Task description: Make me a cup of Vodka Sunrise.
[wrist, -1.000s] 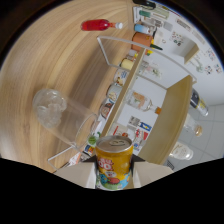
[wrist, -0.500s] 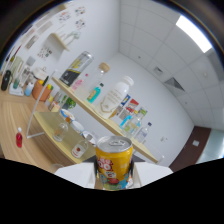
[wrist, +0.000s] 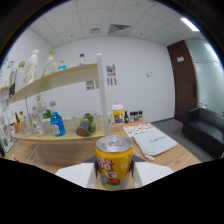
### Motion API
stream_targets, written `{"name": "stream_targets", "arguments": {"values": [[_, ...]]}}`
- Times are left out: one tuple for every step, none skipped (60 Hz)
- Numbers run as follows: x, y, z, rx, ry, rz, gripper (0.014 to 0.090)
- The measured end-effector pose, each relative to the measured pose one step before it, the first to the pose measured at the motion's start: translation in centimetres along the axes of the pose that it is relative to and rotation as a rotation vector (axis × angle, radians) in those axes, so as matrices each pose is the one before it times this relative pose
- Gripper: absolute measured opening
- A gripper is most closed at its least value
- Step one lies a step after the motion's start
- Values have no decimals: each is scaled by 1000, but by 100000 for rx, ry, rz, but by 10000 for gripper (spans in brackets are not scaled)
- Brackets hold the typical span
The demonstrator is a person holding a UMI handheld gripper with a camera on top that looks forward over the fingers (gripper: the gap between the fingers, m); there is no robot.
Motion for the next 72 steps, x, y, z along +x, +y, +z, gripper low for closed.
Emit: {"name": "stream_targets", "arguments": {"values": [[95, 607, 347, -1184, -179, -164, 516], [59, 613, 361, -1138, -355, -51, 517], [16, 574, 308, -1148, -342, 26, 516], [36, 550, 299, -1115, -288, 14, 517], [-6, 546, 313, -1081, -317, -21, 515], [-39, 528, 306, -1136, -391, 76, 517], [-108, 413, 29, -1294, -301, 11, 516], [2, 484, 304, -1100, -263, -114, 517], [109, 575, 384, -568, -293, -316, 516], [-18, 406, 249, -767, -205, -383, 516], [-44, 376, 163, -722, -292, -299, 516], [-66, 346, 167, -640, -342, -253, 517], [-78, 317, 118, -621, -308, -286, 516], [-31, 332, 159, -731, -165, -386, 516], [-18, 360, 149, -922, -92, -437, 516], [-74, 344, 125, -1018, -180, -437, 516], [-97, 174, 36, -972, -351, -174, 515], [-101, 225, 161, -318, -435, -23, 516], [-98, 65, -52, -286, -309, 35, 517], [-34, 192, 88, -291, -111, 3, 516], [-55, 227, 100, -646, -152, -173, 515], [-62, 267, 104, -887, -256, -385, 516], [-30, 269, 95, -884, -157, -448, 515], [2, 241, 73, -714, 65, -531, 515], [-5, 214, 42, -524, 144, -490, 516], [-15, 188, 36, -389, 27, -399, 515], [-45, 222, 46, -588, -145, -321, 514], [-41, 76, -102, -787, -217, -180, 518], [-21, -20, 10, 318, -50, -2, 518], [-25, 63, 20, -109, 34, -101, 516], [16, 84, 82, -323, 56, -132, 519], [-35, 20, -98, 283, -22, -89, 519], [-6, -2, 70, -62, -58, -221, 520], [-5, 60, -20, -179, -85, -500, 521], [-11, 38, -34, 1, -67, -637, 522], [9, 67, -36, -82, -19, -775, 523], [-12, 61, -58, -129, 43, -774, 525], [-25, 37, -67, -126, 42, -709, 526], [-27, 52, -69, -237, 116, -579, 526], [-51, 69, -107, -202, 268, -327, 528], [-28, 69, -1, -199, 260, -172, 528], [38, 32, -89, -297, 284, -81, 529], [20, 37, -45, -43, 240, 163, 530], [36, 3, -18, -124, 253, 249, 531], [20, 55, -71, -90, 228, 366, 531], [13, 70, -73, -109, 206, 367, 532], [29, 88, -82, -121, 192, 373, 532], [4, 101, -108, -122, 157, 284, 531], [7, 70, -81, -131, 209, 255, 531], [7, 85, -79, -176, 208, 111, 533], [19, 68, -58, -95, 233, 21, 533], [15, 97, -68, -281, 209, -7, 534], [29, 100, -51, -330, 243, -26, 533], [16, 103, -31, -406, 209, -59, 534], [5, 109, -23, -484, 184, -52, 534], [73, 105, -14, -525, 105, -99, 535], [25, 17, -27, -178, 171, 251, 536], [-2, -25, -6, 64, 26, 372, 538], [7, 38, -6, -217, 89, 208, 539], [37, 38, -9, -230, 210, 26, 541], [71, 55, -10, -345, 489, -85, 546], [74, 82, -57, -446, 505, -262, 558], [76, 31, -41, -361, 568, -452, 573], [62, -14, -95, -278, 526, -489, 592], [1, -63, -124, -182, 366, -438, 631], [-18, -106, -176, -36, 293, -294, 681], [-9, -157, -225, 128, 372, -190, 726], [4, -240, -285, 119, 278, -264, 779], [7, -191, -319, 100, 514, -86, 828], [-15, -224, -368, 25, 473, 35, 859], [5, -248, -406, 41, 654, 91, 861], [-84, -276, -415, 149, 197, -8, 856]]}}
